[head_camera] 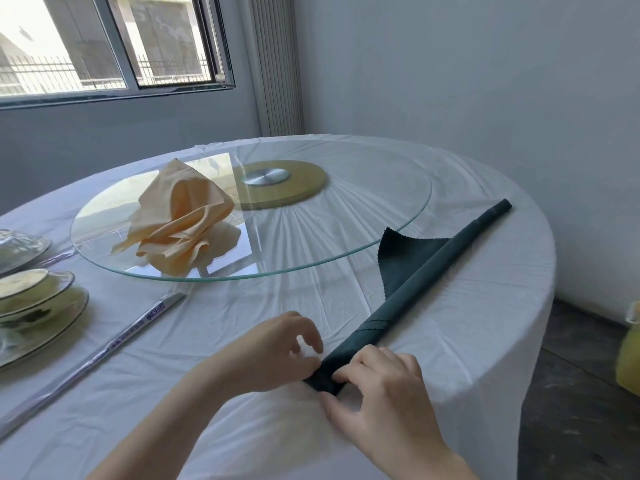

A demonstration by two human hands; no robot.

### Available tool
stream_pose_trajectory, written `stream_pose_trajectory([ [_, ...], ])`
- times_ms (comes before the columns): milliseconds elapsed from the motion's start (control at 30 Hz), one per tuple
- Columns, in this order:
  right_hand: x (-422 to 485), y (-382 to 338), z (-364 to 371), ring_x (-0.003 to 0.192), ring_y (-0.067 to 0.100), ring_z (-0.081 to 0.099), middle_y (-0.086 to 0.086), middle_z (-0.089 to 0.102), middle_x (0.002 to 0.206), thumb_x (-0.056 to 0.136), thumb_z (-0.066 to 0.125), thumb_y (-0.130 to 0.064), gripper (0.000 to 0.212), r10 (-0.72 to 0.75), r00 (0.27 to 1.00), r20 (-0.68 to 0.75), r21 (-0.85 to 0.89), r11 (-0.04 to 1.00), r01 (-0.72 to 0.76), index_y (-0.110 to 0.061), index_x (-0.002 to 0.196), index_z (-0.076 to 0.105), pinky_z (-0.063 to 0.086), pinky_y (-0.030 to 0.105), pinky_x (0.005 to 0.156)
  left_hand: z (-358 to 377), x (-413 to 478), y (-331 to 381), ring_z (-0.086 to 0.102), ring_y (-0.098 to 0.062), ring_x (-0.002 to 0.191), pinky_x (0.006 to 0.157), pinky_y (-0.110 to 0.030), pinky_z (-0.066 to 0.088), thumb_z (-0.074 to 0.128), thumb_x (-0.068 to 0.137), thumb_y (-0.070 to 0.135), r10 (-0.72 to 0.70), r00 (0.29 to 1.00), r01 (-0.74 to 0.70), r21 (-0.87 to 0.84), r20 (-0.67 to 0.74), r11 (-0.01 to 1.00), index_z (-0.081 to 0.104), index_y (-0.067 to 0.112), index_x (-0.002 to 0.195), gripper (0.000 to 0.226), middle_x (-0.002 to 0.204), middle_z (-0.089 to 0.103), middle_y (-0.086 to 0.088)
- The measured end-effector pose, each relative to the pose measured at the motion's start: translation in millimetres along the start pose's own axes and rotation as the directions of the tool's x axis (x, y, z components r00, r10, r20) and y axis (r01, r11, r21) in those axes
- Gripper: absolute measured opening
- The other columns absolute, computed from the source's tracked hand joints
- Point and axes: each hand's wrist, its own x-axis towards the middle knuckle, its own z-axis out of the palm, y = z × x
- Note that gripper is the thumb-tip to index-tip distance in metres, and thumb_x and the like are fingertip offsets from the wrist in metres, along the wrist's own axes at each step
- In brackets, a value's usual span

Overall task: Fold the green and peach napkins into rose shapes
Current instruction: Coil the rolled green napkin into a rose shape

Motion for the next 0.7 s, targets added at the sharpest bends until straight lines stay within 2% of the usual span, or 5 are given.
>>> stream_pose_trajectory([
  [133,2.0,-0.9,0.6,0.056,0.006,0.05,-0.013,0.048,0.059,0.07,0.055,-0.046,0.021,0.047,0.999,0.021,0.001,0.999,-0.047,-0.031,0.06,0.065,0.031,0.024,0.065,-5.1,-6.8,-5.8,0.051,0.006,0.085,0.07,-0.01,0.039,0.06,0.08,0.016,0.094,0.989,-0.085,-0.079,0.114,0.993,0.061,0.044,0.081,0.028,0.096,0.054,0.018],
  [333,-0.4,-2.7,3.6,0.053,0.005,0.045,-0.011,0.044,0.057,0.078,0.051,-0.041,0.029,0.039,0.999,-0.004,0.024,0.999,-0.039,-0.027,0.053,0.058,0.042,0.026,0.058,-0.1,-2.4,-12.6,0.051,0.004,0.076,0.066,-0.007,0.036,0.071,0.082,0.024,0.079,0.993,-0.073,-0.071,0.084,0.995,0.07,0.029,0.091,0.01,0.09,0.053,0.015],
  [400,-3.1,-2.1,3.0,0.055,0.005,0.046,-0.012,0.046,0.06,0.08,0.051,-0.043,0.028,0.003,1.0,-0.018,0.015,1.0,-0.003,-0.028,0.058,0.059,0.037,0.026,0.063,0.3,0.6,-13.2,0.052,0.0,0.082,0.071,-0.012,0.039,0.07,0.082,0.025,0.072,0.991,-0.066,-0.057,0.112,0.996,0.072,0.025,0.091,0.009,0.092,0.053,0.014],
  [533,-4.3,3.5,-3.0,0.066,0.004,0.049,-0.014,0.052,0.07,0.076,0.053,-0.05,0.019,-0.003,0.997,-0.075,0.023,1.0,0.005,-0.034,0.087,0.054,0.031,0.025,0.067,0.4,6.9,-8.1,0.043,-0.007,0.103,0.087,-0.02,0.037,0.064,0.085,0.032,0.043,0.985,-0.058,0.085,0.164,0.995,0.068,0.024,0.095,0.014,0.105,0.051,0.011],
  [700,-9.7,6.0,-1.0,0.07,0.003,0.049,-0.012,0.053,0.073,0.065,0.06,-0.052,0.027,-0.054,0.996,-0.077,0.008,0.998,0.055,-0.03,0.08,0.064,0.031,0.025,0.069,-3.8,14.5,1.7,0.041,-0.008,0.099,0.085,-0.021,0.036,0.062,0.086,0.034,-0.009,0.979,-0.019,0.132,0.206,0.991,0.067,0.019,0.097,0.019,0.11,0.053,0.005],
])
